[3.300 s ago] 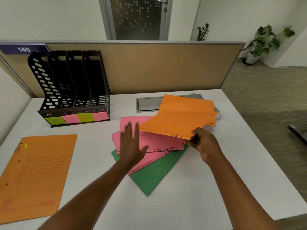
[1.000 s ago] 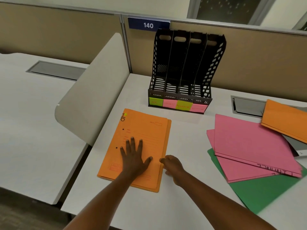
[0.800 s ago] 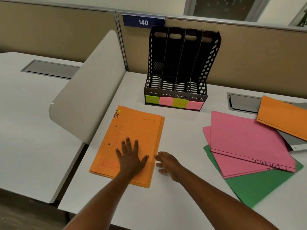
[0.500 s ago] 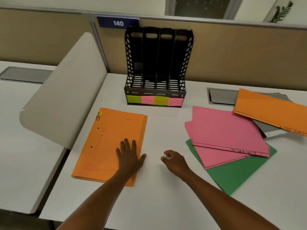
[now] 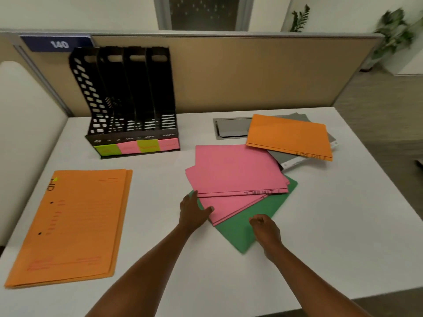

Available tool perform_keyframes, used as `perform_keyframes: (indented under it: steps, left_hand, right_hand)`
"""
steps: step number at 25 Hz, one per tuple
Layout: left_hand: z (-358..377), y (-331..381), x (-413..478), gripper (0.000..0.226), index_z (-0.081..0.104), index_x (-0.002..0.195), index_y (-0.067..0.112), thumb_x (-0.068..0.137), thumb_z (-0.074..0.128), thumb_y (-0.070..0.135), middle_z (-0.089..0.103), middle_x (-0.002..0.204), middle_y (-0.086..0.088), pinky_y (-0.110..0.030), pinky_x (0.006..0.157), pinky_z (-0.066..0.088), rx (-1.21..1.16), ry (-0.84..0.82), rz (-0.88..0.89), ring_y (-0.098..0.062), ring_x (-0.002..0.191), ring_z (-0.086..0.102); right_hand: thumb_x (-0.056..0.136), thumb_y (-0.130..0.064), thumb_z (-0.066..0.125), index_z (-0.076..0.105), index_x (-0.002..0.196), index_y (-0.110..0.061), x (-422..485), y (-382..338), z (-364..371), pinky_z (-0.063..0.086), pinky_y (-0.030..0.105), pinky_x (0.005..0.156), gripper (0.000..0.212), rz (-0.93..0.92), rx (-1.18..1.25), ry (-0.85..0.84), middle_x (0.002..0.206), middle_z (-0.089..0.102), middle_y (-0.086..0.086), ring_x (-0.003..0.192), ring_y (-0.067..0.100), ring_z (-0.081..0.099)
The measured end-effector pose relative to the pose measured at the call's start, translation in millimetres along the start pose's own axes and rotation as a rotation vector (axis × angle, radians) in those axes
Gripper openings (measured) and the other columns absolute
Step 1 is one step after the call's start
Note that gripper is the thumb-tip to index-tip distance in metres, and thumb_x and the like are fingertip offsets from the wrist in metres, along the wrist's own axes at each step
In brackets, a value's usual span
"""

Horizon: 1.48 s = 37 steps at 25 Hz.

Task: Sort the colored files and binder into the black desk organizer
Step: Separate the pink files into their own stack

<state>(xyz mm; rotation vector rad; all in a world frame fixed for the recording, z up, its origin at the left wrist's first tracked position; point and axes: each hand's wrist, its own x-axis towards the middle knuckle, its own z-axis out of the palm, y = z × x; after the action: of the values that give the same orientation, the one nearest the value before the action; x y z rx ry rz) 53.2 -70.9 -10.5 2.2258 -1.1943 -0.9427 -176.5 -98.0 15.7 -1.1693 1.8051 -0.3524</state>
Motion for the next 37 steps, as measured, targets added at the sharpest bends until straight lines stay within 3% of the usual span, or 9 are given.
perform_keyframes:
  steps: [3,8,15,18,22,24,28,32,37]
  left_hand:
    - [18.0,11.4,-2.6,0.095,0.031,0.150,0.008,0.078,0.075,0.049,0.042,0.147,-0.019,-0.044,0.117,0.026,0.055,0.021,-0.033,-0.036,0.138,0.035]
    - [32.5,21.2,-2.2,0.090,0.037,0.147,0.008,0.076,0.076,0.049,0.048,0.140,-0.021,-0.044,0.114,0.029,0.119,0.052,-0.027,-0.037,0.133,0.042]
    - [60.4,43.0,-22.7,0.074,0.041,0.142,0.013,0.082,0.071,0.044,0.053,0.131,-0.016,-0.043,0.099,0.046,0.215,-0.025,0.053,-0.035,0.120,0.053]
    - [65.7,55.9,-19.5,0.063,0.046,0.135,0.011,0.084,0.068,0.040,0.048,0.130,-0.015,-0.044,0.092,0.049,0.455,0.068,0.211,-0.034,0.115,0.053]
    - [60.8,68.6,6.0,0.073,0.032,0.147,0.011,0.089,0.062,0.044,0.024,0.156,-0.024,-0.048,0.115,0.030,0.726,-0.019,0.345,-0.040,0.143,0.027]
    - [55.9,70.1,19.7,0.074,0.027,0.149,0.011,0.091,0.060,0.044,0.023,0.156,-0.025,-0.049,0.117,0.030,0.790,-0.136,0.338,-0.041,0.143,0.027]
    - [55.3,68.4,29.5,0.057,0.023,0.149,0.006,0.102,0.042,0.030,0.034,0.148,-0.032,-0.049,0.099,0.049,0.953,-0.200,0.424,-0.043,0.127,0.047]
    - [51.7,68.6,25.2,0.038,0.039,0.138,0.002,0.103,0.033,0.017,0.057,0.131,-0.024,-0.044,0.090,0.051,1.078,-0.123,0.564,-0.037,0.112,0.062]
    - [7.7,98.5,1.1,0.022,0.055,0.111,0.008,0.095,0.040,0.008,0.068,0.094,-0.011,-0.036,0.060,0.044,0.904,0.094,0.650,-0.034,0.079,0.068]
  right_hand:
    - [0.091,-0.032,0.063,0.065,0.112,-0.017,12.8,16.1,-27.9,0.054,0.048,0.095,0.026,0.052,0.086,-0.001,0.110,0.069,0.006,0.104,0.027,0.064]
    - [0.093,-0.031,0.062,0.064,0.112,-0.015,25.6,33.8,-52.7,0.060,0.047,0.086,0.025,0.100,0.190,-0.027,0.097,0.067,0.003,0.081,0.021,0.064]
    - [0.093,-0.027,0.063,0.065,0.106,-0.013,35.3,43.8,-77.3,0.056,0.052,0.091,0.019,0.092,0.233,0.004,0.105,0.067,0.009,0.101,0.032,0.065]
    - [0.093,-0.027,0.062,0.064,0.087,-0.019,33.7,48.5,-89.7,0.055,0.054,0.091,0.011,0.097,0.238,0.022,0.089,0.066,0.004,0.100,0.036,0.066]
    - [0.094,-0.028,0.060,0.062,0.078,-0.022,30.1,58.6,-100.0,0.056,0.055,0.089,0.017,0.107,0.248,0.028,0.079,0.064,0.001,0.089,0.033,0.067]
    - [0.094,-0.027,0.060,0.064,0.084,-0.018,27.1,63.6,-101.2,0.057,0.052,0.089,0.014,0.105,0.263,0.003,0.082,0.064,0.001,0.095,0.036,0.068]
    - [0.094,-0.029,0.059,0.067,0.107,-0.020,19.2,69.0,-97.2,0.059,0.046,0.088,0.017,0.095,0.262,-0.034,0.096,0.068,-0.001,0.101,0.030,0.067]
    - [0.094,-0.033,0.060,0.067,0.112,-0.020,11.8,66.1,-90.6,0.055,0.044,0.094,0.023,0.044,0.193,0.001,0.111,0.069,0.001,0.102,0.024,0.065]
    - [0.093,-0.031,0.063,0.067,0.112,-0.018,4.5,42.7,-76.8,0.049,0.030,0.082,0.023,-0.060,0.161,0.082,0.116,0.069,0.001,0.086,0.009,0.063]
